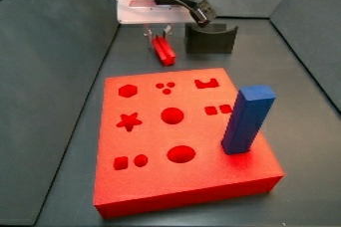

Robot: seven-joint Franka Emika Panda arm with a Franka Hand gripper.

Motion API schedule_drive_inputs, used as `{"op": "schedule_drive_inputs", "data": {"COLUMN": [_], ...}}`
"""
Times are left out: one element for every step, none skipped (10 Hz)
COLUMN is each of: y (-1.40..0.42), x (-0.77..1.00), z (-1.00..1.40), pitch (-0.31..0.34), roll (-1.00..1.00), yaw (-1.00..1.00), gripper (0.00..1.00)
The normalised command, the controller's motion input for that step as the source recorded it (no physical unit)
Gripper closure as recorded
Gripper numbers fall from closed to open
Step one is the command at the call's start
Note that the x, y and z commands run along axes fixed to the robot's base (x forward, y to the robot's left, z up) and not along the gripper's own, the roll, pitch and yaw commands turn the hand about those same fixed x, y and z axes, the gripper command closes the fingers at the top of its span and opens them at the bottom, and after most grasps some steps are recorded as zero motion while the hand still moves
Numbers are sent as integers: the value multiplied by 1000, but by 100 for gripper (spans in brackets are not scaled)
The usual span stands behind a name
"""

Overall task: Pick up the star object. Move up. Place the star object on the fixture. Regrasp the star object. Move to above the board. Insert the star object.
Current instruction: Pick up the star object, then move up.

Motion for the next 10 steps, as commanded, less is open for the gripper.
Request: {"op": "schedule_drive_inputs", "data": {"y": [0, 0, 0, 0, 0, 0, 0, 0, 0, 21], "x": [0, 0, 0, 0, 0, 0, 0, 0, 0, 19], "z": [0, 0, 0, 0, 0, 0, 0, 0, 833, 855], "pitch": [0, 0, 0, 0, 0, 0, 0, 0, 0, -13], "roll": [0, 0, 0, 0, 0, 0, 0, 0, 0, 4], "yaw": [0, 0, 0, 0, 0, 0, 0, 0, 0, 16], "gripper": [100, 100, 100, 100, 100, 100, 100, 100, 100, 100]}}
